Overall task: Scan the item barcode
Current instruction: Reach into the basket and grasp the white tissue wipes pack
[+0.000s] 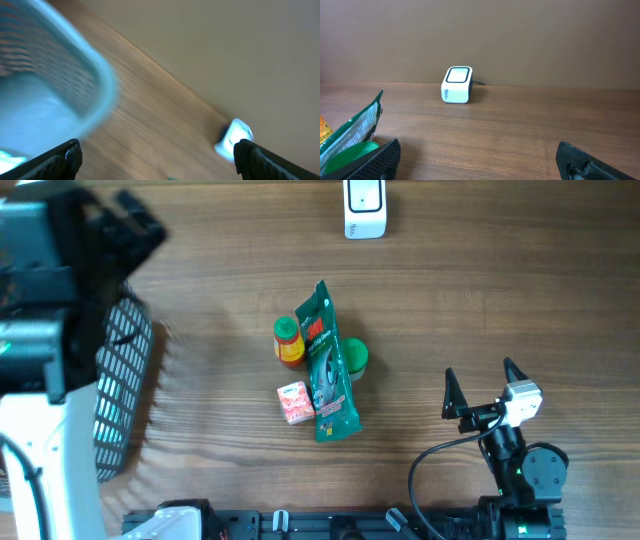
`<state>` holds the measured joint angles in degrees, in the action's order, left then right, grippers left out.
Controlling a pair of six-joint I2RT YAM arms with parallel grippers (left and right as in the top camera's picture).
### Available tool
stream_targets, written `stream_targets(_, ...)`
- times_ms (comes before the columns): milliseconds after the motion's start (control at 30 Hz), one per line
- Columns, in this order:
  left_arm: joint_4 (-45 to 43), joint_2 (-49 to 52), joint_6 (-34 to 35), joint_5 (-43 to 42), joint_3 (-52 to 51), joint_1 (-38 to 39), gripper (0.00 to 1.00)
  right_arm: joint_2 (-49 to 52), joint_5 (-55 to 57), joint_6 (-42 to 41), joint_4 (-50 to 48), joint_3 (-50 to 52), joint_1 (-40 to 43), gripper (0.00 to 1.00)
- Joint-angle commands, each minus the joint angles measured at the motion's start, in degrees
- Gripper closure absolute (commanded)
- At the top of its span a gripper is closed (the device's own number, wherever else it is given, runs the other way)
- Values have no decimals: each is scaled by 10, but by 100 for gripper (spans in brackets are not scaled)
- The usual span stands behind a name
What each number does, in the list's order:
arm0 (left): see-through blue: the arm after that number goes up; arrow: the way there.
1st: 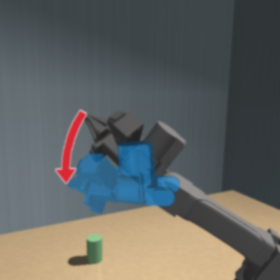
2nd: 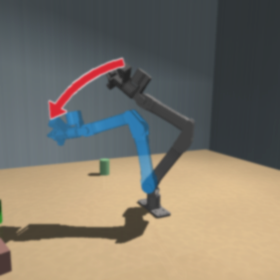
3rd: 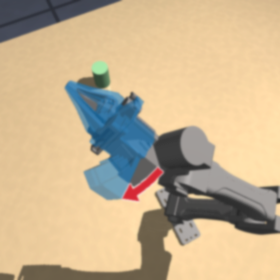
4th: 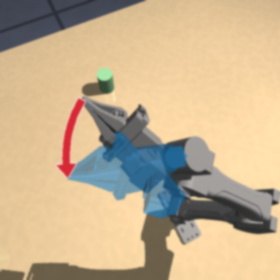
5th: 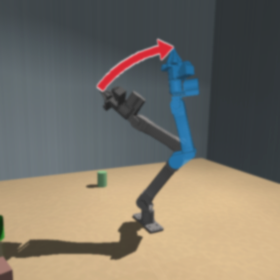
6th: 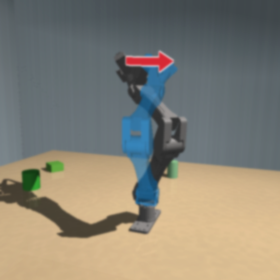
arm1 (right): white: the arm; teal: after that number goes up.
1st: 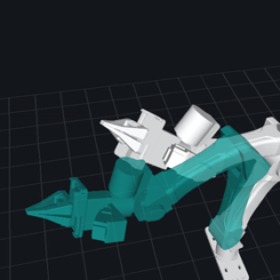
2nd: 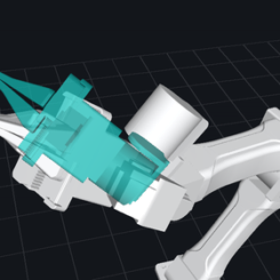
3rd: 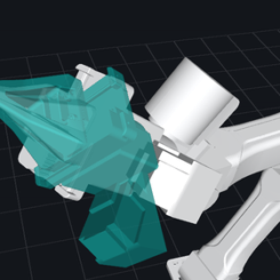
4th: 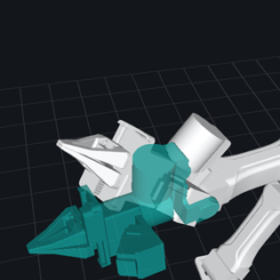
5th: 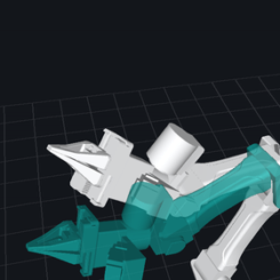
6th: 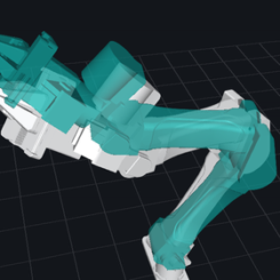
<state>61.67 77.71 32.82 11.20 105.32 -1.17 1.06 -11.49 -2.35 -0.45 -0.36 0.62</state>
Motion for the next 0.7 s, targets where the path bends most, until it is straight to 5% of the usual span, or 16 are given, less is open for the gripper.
stream_targets(0, 19, -10, -9, 4, 11, -111, 0, -3, 3, -8, -3, 1, 0, 0)
stream_targets(133, 84, 10, -23, 4, 11, -195, 0, -3, 3, -8, -3, 1, 0, 0)
stream_targets(300, 203, 32, 150, 2, -16, -308, 0, -3, 3, -8, -3, 1, 0, 0)
stream_targets(533, 195, 57, 157, -97, -166, -431, 0, -3, 3, -8, -3, 1, 0, 0)
stream_targets(667, 116, 57, 156, -97, -283, -474, 3, -3, 3, -8, -3, 1, 0, 0)
